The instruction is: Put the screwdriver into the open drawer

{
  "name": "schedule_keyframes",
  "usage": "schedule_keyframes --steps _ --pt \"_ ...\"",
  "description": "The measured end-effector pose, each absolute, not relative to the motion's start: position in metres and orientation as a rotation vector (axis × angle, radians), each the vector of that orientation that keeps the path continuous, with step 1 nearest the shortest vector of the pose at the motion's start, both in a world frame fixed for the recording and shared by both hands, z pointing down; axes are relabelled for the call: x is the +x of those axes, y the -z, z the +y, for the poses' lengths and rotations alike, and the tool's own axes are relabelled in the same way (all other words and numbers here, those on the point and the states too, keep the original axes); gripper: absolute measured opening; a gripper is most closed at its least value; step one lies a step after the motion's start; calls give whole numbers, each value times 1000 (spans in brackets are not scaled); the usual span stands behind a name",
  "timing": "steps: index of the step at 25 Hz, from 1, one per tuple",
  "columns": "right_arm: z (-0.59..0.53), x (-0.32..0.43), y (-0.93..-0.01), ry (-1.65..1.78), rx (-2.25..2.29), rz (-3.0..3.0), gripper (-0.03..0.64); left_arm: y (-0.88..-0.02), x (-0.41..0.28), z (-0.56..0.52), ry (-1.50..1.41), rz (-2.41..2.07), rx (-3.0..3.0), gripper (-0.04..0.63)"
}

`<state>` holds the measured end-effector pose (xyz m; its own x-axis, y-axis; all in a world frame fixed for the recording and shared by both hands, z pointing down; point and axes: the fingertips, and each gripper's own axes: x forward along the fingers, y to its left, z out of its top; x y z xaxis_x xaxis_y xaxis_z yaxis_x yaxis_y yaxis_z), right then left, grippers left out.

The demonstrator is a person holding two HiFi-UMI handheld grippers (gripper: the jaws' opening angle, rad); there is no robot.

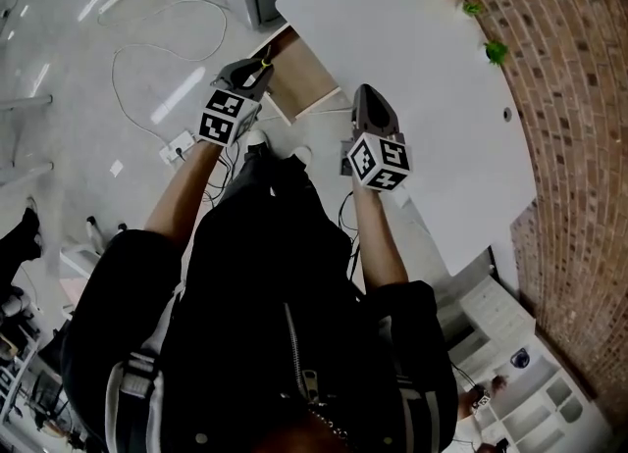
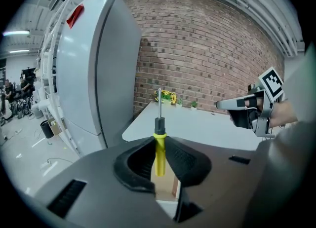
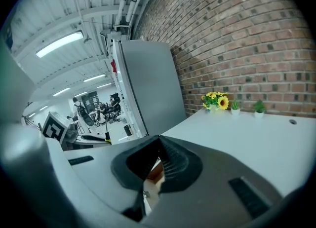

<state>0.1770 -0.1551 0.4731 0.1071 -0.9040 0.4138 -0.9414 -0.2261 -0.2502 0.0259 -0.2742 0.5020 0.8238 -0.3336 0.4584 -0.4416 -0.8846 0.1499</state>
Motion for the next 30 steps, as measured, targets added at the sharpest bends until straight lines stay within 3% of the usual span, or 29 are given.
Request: schedule_keyframes --steps 30 --pt "-65 163 -603 -1180 2341 -1611 6 -793 103 -280 -1135 -373 2604 78"
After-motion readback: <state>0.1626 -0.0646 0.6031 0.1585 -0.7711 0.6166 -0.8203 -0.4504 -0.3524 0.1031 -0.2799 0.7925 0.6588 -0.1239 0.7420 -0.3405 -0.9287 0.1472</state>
